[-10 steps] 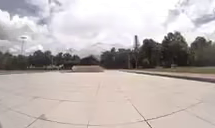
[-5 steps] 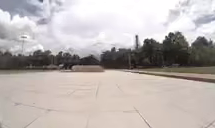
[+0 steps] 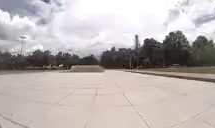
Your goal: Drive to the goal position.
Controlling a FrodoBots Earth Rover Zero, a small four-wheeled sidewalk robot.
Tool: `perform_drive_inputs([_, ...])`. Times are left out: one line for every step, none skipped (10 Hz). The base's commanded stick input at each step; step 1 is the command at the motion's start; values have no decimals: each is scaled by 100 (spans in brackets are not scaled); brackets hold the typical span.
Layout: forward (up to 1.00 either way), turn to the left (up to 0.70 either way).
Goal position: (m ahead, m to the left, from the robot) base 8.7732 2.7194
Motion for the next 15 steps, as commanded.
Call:
perform_drive_inputs([100,2])
perform_drive_inputs([100,2])
perform_drive_inputs([100,2])
perform_drive_inputs([100,2])
perform_drive_inputs([100,2])
perform_drive_inputs([100,2])
perform_drive_inputs([100,2])
perform_drive_inputs([100,2])
perform_drive_inputs([100,2])
perform_drive_inputs([100,2])
perform_drive_inputs([100,2])
perform_drive_inputs([100,2])
perform_drive_inputs([100,2])
perform_drive_inputs([100,2])
perform_drive_inputs([100,2])
